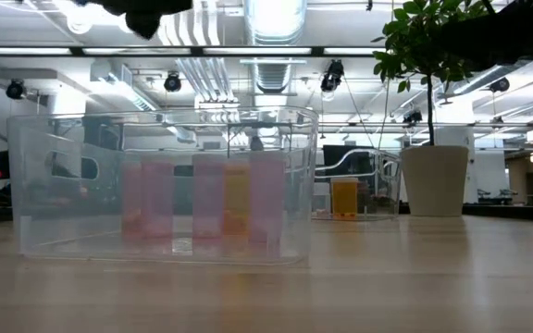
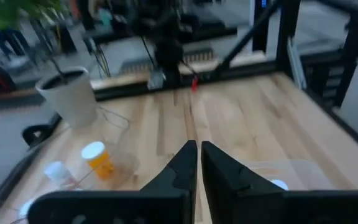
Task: Pick and place medicine bottles into bin by pill shape (circle, oval)
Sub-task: Return to Home Position
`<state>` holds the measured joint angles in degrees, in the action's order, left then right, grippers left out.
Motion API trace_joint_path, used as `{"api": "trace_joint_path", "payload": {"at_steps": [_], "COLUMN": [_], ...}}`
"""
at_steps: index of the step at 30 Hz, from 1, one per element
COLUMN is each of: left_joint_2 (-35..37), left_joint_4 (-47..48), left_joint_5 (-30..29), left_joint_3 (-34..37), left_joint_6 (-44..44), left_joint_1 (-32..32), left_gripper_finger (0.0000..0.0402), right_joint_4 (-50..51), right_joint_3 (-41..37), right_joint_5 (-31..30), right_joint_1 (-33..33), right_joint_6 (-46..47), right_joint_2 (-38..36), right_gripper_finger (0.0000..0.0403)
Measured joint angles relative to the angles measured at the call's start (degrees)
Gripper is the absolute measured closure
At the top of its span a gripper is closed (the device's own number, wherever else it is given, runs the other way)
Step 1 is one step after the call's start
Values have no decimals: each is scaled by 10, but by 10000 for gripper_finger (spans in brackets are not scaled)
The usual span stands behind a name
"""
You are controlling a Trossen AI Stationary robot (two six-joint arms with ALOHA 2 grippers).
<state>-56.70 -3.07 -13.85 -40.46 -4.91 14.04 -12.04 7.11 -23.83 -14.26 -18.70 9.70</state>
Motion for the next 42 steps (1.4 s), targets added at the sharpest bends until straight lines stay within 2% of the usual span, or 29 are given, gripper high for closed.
{"api": "trace_joint_path", "payload": {"at_steps": [5,10,18,24,31,34,39,42], "left_joint_2": [143,253,354,424,466,472,465,458], "left_joint_4": [-81,-151,-215,-223,-203,-208,-204,-204], "left_joint_5": [-2,-6,-16,-16,-15,-15,-15,-15], "left_joint_3": [137,243,353,399,400,400,400,400], "left_joint_6": [-1,-6,-6,-19,-58,-68,-75,-75], "left_joint_1": [-2,-2,-2,-2,-2,-2,-2,-2], "left_gripper_finger": [396,396,396,396,396,396,396,396], "right_joint_4": [20,28,23,11,12,23,59,78], "right_joint_3": [-4,-15,-47,-49,-49,-50,-50,-50], "right_joint_5": [11,17,19,37,43,43,43,43], "right_joint_1": [0,0,0,0,0,0,0,0], "right_joint_6": [0,-6,-34,-45,-43,5,158,203], "right_joint_2": [-35,-66,-96,-96,-95,-90,-79,-73], "right_gripper_finger": [232,256,292,320,343,343,339,336]}}
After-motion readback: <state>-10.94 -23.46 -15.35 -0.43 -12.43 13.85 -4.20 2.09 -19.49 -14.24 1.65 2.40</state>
